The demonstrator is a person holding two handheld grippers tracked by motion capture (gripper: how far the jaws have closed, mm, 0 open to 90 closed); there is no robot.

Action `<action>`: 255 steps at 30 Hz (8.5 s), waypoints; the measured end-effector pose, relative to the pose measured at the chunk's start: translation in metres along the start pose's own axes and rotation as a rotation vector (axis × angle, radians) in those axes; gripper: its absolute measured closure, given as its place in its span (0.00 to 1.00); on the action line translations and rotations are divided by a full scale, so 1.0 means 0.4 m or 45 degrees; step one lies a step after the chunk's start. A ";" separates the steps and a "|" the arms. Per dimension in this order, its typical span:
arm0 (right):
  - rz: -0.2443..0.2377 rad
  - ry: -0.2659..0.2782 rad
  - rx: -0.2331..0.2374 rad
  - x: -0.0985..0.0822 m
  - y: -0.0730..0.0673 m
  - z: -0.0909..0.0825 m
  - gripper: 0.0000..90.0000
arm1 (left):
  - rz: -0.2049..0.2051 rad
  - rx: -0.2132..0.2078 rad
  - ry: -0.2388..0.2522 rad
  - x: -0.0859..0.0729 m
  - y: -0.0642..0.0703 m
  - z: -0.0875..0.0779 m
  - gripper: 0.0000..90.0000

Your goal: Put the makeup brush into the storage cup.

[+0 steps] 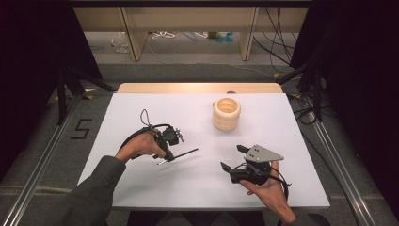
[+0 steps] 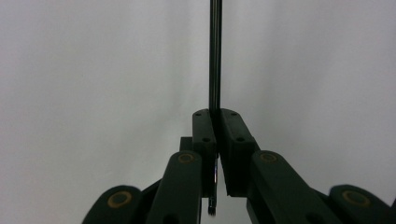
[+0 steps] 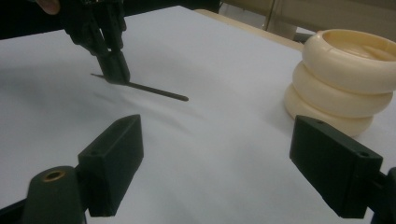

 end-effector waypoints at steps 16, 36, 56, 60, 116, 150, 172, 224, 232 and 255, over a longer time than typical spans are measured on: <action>-0.306 -0.010 -0.002 0.022 -0.061 0.023 0.21 | 0.059 -0.025 0.028 0.036 0.068 -0.038 0.94; -0.793 -0.087 0.020 0.015 -0.143 0.056 0.28 | 0.163 -0.066 0.027 0.092 0.154 -0.057 0.94; -1.214 -0.173 -0.018 0.010 -0.177 0.087 0.46 | 0.189 -0.093 0.028 0.099 0.189 -0.064 0.94; -1.260 -0.185 -0.026 0.008 -0.180 0.089 0.50 | 0.197 -0.092 0.028 0.102 0.193 -0.066 0.94; -1.557 -0.210 -0.023 0.003 -0.212 0.117 0.89 | 0.228 -0.111 0.026 0.131 0.234 -0.082 0.94; -1.505 -0.307 -0.028 -0.018 -0.166 0.071 0.95 | 0.126 -0.046 0.219 0.091 0.194 -0.128 0.49; -1.282 -0.276 -0.086 0.002 -0.063 0.030 0.95 | -0.173 0.122 0.611 0.018 0.135 -0.138 0.23; -0.045 0.145 0.097 0.065 0.104 0.013 0.95 | -0.449 0.240 0.969 -0.095 0.120 -0.069 0.20; 0.034 0.174 0.118 0.074 0.114 0.023 0.95 | -0.481 0.257 1.028 -0.094 0.111 -0.079 0.20; 0.150 0.258 0.071 0.136 0.197 0.077 0.95 | -0.490 0.260 1.050 -0.092 0.107 -0.086 0.20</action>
Point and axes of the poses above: each handheld gripper's, and its own axes: z roughly forward along the jaws, x roughly out of its top, y roughly to its right, the point moved 9 cm from there along z, roughly forward along the jaws
